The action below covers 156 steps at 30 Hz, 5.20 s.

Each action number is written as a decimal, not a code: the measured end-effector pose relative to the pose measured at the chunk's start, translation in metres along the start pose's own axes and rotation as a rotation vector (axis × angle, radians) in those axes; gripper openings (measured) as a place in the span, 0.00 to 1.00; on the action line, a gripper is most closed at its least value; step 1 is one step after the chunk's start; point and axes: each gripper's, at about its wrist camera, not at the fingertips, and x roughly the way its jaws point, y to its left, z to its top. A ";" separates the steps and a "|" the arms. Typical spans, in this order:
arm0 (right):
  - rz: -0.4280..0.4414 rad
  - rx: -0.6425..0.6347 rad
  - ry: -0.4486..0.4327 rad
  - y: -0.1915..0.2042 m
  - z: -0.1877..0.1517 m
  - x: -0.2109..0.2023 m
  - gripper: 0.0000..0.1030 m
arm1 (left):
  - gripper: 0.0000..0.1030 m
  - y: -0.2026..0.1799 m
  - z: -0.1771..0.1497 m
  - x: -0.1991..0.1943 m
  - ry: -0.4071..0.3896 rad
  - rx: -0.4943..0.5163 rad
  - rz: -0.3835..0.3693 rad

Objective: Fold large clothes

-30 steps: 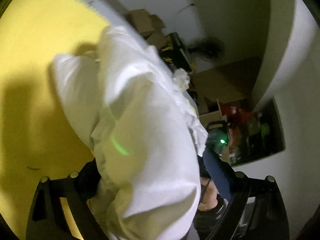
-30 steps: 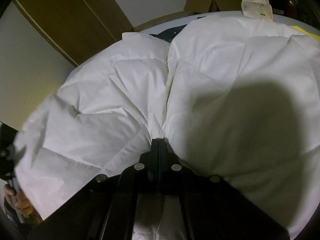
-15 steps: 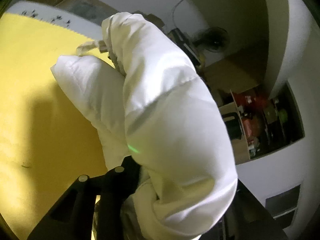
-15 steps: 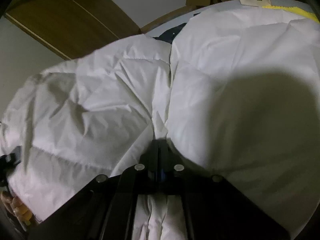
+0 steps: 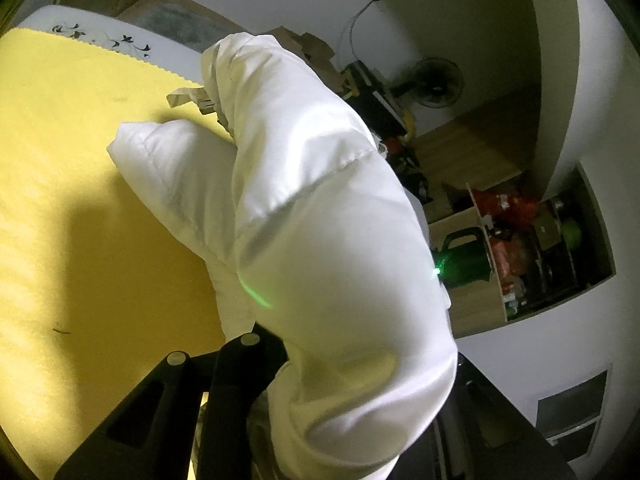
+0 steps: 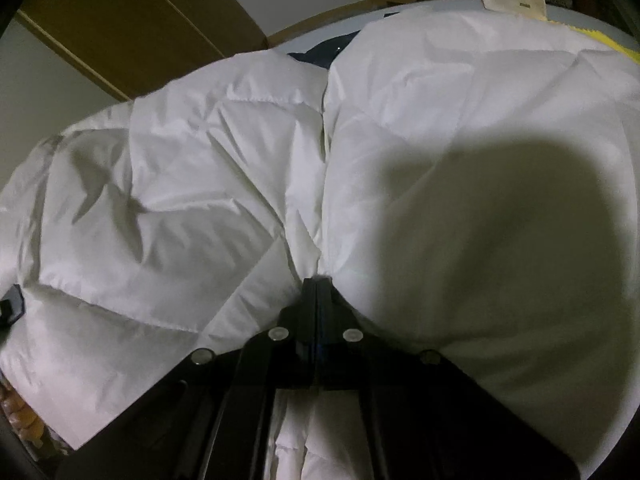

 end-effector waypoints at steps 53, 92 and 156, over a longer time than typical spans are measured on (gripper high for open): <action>0.178 0.297 -0.622 -0.229 -0.162 -0.392 0.61 | 0.99 -0.325 -0.154 0.354 -0.194 0.523 0.243; -0.016 0.024 -0.384 -0.136 0.001 -0.178 0.00 | 0.99 -0.218 0.000 0.260 -0.177 0.208 0.265; -0.082 -0.138 -0.284 -0.158 0.035 -0.122 0.32 | 1.00 -0.179 0.011 0.373 -0.123 0.251 0.475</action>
